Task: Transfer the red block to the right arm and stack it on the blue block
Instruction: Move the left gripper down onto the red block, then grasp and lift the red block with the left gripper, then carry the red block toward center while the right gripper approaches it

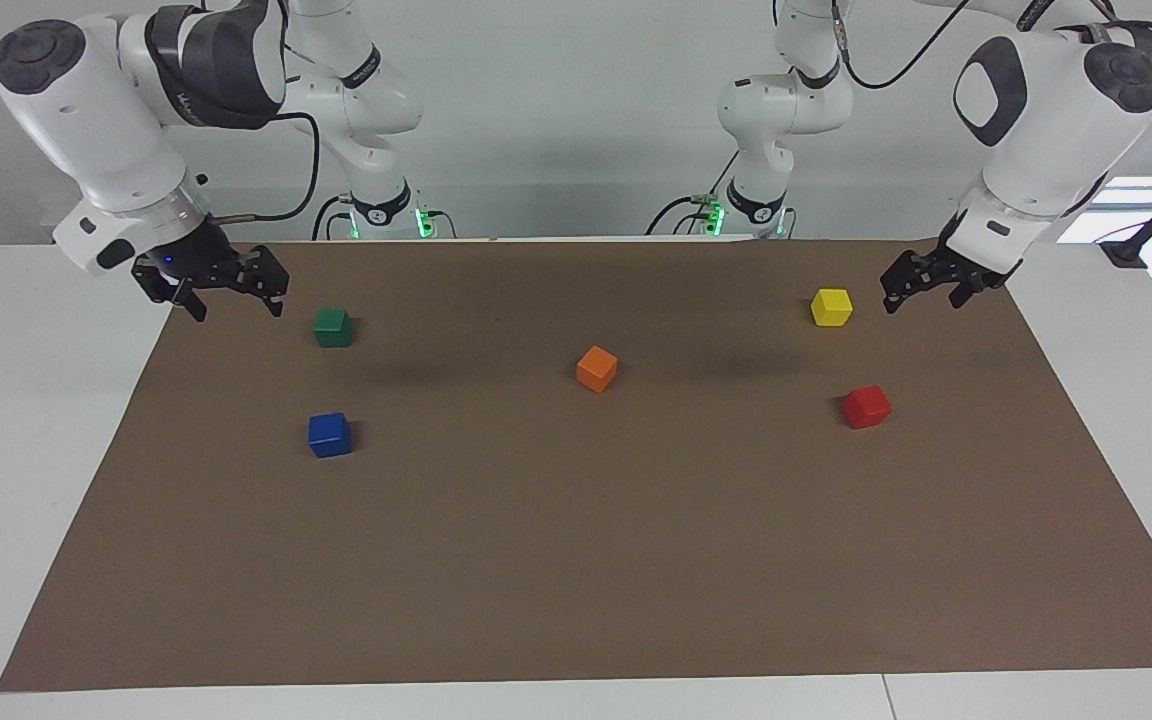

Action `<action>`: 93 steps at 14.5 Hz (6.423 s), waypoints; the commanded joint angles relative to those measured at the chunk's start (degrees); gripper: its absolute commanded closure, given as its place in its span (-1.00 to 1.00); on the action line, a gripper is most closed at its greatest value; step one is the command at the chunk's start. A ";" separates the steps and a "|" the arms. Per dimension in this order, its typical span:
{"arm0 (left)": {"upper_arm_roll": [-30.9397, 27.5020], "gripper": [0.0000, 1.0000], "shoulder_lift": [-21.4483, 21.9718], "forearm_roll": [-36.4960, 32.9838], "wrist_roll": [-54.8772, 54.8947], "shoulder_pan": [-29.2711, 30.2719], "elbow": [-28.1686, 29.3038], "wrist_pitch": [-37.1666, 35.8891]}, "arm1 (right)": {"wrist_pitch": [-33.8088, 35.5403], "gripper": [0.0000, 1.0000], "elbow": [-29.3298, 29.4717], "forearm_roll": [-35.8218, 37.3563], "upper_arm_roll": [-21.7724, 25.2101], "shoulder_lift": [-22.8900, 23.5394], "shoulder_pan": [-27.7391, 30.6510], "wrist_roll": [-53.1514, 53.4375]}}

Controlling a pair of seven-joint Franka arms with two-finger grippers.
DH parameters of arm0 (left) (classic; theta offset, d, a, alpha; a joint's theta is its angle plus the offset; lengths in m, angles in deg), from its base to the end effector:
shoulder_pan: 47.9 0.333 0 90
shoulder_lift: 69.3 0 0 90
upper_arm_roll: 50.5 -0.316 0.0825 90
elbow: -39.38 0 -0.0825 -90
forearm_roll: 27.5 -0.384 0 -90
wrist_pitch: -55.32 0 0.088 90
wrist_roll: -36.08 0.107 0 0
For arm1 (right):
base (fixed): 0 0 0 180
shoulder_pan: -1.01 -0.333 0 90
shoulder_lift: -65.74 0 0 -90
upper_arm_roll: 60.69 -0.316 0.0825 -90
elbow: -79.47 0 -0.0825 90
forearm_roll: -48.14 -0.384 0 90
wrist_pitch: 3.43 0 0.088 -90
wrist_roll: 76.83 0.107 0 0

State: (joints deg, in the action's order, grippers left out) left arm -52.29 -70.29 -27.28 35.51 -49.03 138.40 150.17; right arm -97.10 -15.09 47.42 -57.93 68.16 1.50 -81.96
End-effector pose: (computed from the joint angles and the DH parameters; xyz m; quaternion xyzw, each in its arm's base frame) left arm 0.5584 0.0059 0.5475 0.9989 0.0110 -0.0450 0.0017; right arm 0.5678 -0.0305 0.5686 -0.9994 -0.0158 0.0284 0.0073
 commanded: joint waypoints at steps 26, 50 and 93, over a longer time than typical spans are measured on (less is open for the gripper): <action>-0.93 -1.00 -9.82 -0.04 4.79 0.34 25.52 41.28 | 0.42 -1.00 -1.59 -0.95 -1.09 -1.54 0.47 -1.20; 0.04 1.00 -8.69 16.20 -36.72 1.13 -0.75 -2.28 | 5.93 -1.00 -15.12 -77.83 -1.09 4.16 6.53 -25.79; 8.92 1.00 -0.60 89.96 -68.34 -27.87 19.72 49.20 | 16.15 -1.00 -17.68 -104.13 -2.05 23.51 -7.70 -36.89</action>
State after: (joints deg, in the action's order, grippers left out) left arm -42.69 -71.38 61.00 -34.44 -76.00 157.44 198.52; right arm -81.89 -31.30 -56.38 -60.12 92.81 -5.87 -120.69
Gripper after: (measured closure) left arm 0.454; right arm 0.000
